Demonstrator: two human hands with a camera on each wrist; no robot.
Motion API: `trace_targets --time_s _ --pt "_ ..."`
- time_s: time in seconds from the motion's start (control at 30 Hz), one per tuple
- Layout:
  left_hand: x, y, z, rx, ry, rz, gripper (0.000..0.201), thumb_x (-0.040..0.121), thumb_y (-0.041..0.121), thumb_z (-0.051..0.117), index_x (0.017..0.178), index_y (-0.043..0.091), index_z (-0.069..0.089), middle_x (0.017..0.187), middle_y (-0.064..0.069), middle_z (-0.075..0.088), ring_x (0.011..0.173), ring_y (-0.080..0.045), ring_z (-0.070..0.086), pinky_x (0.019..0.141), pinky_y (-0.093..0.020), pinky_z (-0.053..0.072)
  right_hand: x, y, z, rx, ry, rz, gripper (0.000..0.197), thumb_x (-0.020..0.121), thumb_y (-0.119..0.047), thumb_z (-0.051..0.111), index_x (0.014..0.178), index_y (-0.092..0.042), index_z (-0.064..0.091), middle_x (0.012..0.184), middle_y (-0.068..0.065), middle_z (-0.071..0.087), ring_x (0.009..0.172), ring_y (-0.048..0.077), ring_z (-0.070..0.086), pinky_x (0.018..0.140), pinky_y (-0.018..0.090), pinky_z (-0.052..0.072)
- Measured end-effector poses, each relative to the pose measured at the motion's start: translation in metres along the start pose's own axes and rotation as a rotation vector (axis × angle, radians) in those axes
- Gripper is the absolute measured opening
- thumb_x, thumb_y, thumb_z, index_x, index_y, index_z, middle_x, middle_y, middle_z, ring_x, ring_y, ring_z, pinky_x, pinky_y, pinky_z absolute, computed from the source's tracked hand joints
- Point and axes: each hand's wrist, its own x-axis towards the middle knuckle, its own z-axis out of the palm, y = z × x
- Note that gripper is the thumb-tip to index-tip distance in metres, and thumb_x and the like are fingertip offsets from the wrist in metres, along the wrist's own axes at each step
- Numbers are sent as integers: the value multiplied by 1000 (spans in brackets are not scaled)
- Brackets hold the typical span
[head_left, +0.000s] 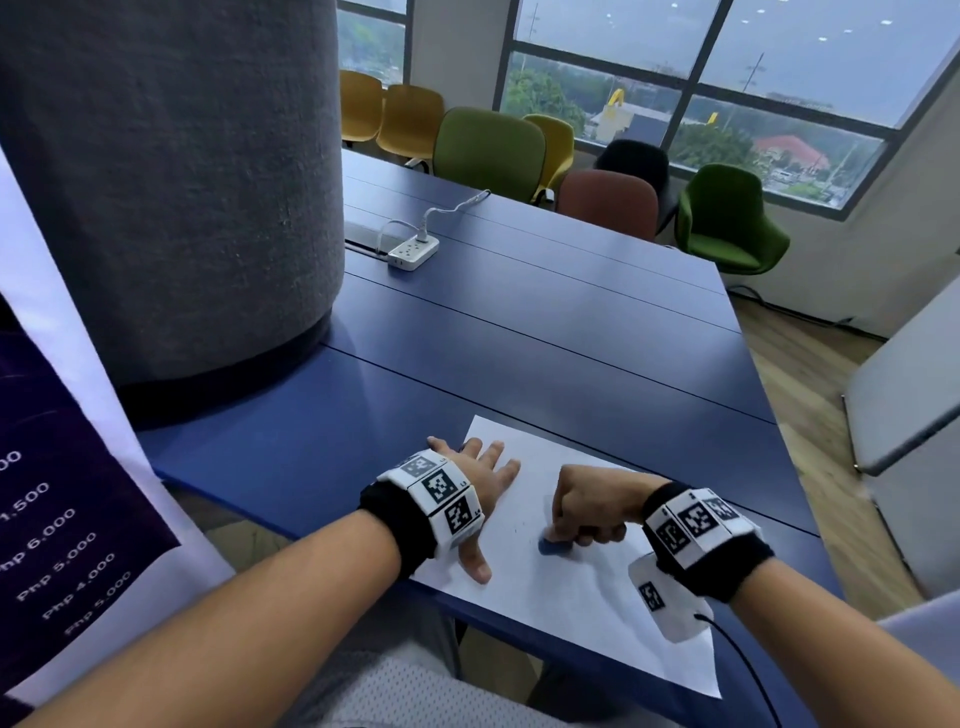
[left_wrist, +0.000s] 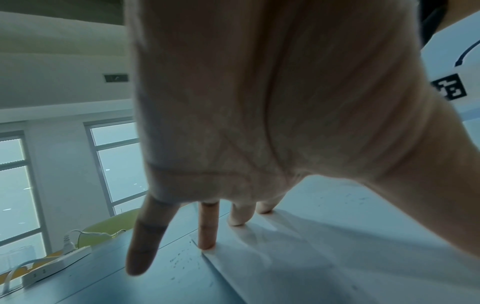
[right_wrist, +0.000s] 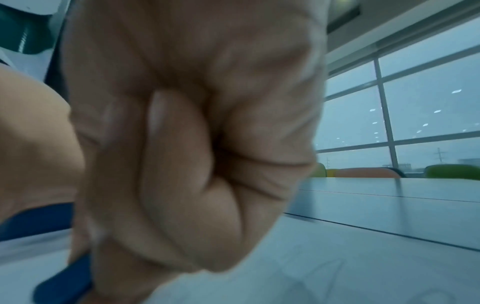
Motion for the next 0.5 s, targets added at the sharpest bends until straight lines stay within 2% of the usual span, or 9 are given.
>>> trace_targets --time_s 0.07,0.17,0.2,0.27,0.33,0.4,0.43,0.5 --pt "0 0 0 -4 1 1 140 63 60 82 155 19 -15 163 -10 -16 149 -37 -7 109 -74 9 3 1 -1 -2 51 -19 22 83 -21 66 74 -1 71 57 5 50 42 16 35 40 20 29" --pt "1 -1 0 -1 -3 -3 140 62 61 82 155 20 -15 163 -10 -16 149 -37 -8 109 -74 7 -1 -1 8 -69 -84 -31 26 84 -24 65 60 -13 66 57 4 50 44 15 35 42 21 29" --pt "1 0 0 5 -5 -3 140 62 61 82 155 20 -15 163 -10 -16 149 -37 -8 109 -74 7 -2 -2 7 -54 -88 -32 29 84 -23 65 56 -15 64 55 3 49 43 15 35 42 22 28" --pt "1 0 0 13 1 -4 140 62 61 81 155 20 -15 163 -10 -16 149 -37 -6 109 -74 8 6 -1 -1 9 46 -35 33 83 -20 65 51 -15 61 50 1 49 41 15 35 40 21 29" --pt "0 -1 0 16 9 2 139 63 62 81 155 20 -14 163 -9 -15 150 -37 -5 109 -74 10 18 5 -14 86 252 -21 30 83 -20 67 55 -10 59 49 3 51 38 17 38 40 21 33" --pt "0 -2 1 12 18 6 138 63 62 81 155 21 -14 164 -8 -14 150 -37 -5 109 -74 11 26 9 -20 125 330 4 29 83 -21 67 59 -6 59 49 5 52 37 18 39 40 21 34" --pt "0 -2 2 12 19 8 138 62 62 81 155 21 -13 164 -8 -13 150 -37 -5 109 -74 11 29 10 -19 128 303 15 29 83 -21 67 59 -6 59 49 5 51 37 18 38 40 21 33" --pt "0 -2 2 7 19 5 139 62 61 81 155 21 -13 164 -8 -13 149 -37 -5 109 -74 12 29 10 -16 124 152 33 24 84 -19 64 63 -8 63 50 4 50 37 16 34 39 19 29"
